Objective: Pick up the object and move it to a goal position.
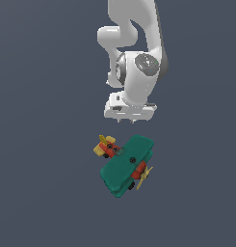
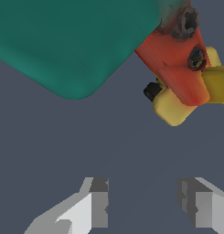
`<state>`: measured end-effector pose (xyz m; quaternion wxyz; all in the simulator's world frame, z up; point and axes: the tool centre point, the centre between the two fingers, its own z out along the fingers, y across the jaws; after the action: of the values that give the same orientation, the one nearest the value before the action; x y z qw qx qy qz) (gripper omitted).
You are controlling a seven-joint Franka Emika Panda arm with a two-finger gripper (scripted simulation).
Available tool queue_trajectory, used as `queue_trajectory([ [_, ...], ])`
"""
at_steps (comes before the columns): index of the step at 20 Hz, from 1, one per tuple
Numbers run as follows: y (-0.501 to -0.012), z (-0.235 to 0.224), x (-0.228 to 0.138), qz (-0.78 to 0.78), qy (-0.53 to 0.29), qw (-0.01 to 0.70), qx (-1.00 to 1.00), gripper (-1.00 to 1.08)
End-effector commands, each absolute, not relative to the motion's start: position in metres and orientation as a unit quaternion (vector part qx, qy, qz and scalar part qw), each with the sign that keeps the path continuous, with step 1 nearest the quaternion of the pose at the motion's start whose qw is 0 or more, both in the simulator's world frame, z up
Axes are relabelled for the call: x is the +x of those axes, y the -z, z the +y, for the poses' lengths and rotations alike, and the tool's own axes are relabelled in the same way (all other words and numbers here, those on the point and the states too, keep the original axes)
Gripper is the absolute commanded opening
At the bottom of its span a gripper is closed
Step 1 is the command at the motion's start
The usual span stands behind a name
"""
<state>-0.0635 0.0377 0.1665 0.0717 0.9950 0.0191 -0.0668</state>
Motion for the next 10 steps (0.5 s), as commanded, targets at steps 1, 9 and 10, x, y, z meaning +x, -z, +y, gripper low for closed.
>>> queue_trajectory([
  [1,-0.154,0.039,-0.064,0.019,0.071,0.082,0.994,0.28],
  [9,-0.129,0.041,-0.067,0.021,0.078,0.104,0.991,0.28],
  [10,-0.127,0.041,-0.067,0.021,0.079,0.106,0.991,0.28],
])
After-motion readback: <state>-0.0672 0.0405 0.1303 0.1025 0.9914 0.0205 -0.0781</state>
